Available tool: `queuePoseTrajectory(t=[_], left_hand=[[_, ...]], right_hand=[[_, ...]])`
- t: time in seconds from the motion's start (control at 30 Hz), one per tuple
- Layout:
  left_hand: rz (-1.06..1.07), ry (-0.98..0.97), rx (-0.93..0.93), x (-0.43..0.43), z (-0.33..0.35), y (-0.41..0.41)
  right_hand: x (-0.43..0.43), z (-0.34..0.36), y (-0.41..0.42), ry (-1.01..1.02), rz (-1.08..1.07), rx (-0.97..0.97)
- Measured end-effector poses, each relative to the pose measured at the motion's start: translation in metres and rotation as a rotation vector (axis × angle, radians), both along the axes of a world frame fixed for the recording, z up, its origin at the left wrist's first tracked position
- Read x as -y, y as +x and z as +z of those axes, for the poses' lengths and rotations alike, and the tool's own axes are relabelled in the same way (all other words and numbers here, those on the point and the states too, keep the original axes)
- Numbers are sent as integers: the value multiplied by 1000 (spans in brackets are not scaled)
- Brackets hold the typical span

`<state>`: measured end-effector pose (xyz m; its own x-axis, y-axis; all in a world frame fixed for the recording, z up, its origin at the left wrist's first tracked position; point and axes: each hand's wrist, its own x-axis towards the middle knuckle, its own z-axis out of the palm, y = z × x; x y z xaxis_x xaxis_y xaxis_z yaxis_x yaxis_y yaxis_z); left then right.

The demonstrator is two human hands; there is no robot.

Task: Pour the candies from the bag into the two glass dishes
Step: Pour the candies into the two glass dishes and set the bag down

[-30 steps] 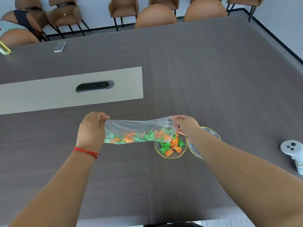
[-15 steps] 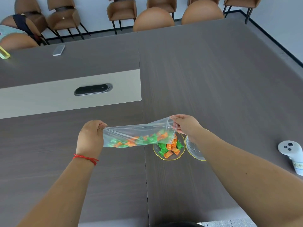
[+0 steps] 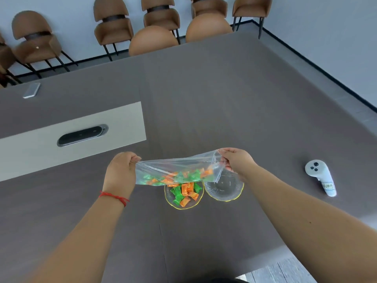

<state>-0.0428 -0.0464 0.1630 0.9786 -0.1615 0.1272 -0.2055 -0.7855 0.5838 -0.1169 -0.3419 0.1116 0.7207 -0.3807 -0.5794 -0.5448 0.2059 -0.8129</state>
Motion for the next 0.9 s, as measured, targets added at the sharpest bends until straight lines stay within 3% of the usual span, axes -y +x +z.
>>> queuePoseTrajectory(t=[0.43,0.9], left_hand=[[-400,276,5,104,12,30],[-429,451,-85,151,51,33]], right_hand=[[55,-42,-54,105,-220,-169],[60,-61,-52,170,-250,-193]])
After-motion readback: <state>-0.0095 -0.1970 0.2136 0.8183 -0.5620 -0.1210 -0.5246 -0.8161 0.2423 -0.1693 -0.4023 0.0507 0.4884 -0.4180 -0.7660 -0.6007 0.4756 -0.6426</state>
